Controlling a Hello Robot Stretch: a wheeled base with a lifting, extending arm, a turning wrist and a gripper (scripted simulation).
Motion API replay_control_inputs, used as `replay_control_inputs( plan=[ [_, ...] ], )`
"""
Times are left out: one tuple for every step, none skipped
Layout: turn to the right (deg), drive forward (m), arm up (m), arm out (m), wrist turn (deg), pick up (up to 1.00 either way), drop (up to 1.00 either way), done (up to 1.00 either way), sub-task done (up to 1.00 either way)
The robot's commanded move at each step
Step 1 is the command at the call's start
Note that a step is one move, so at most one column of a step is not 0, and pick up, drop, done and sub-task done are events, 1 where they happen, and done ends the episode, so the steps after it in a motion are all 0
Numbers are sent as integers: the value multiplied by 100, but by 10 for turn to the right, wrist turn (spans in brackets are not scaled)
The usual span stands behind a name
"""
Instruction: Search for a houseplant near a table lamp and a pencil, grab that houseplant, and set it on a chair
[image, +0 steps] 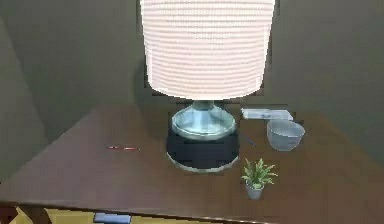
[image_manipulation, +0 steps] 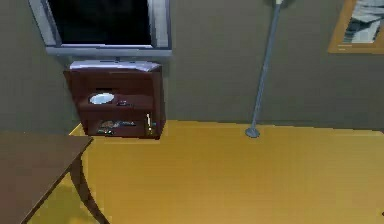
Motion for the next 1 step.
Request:
replay_control_inputs(
  plan=[
    [-450, 0, 0, 0, 0, 0, 0, 0, 0]
  ],
)
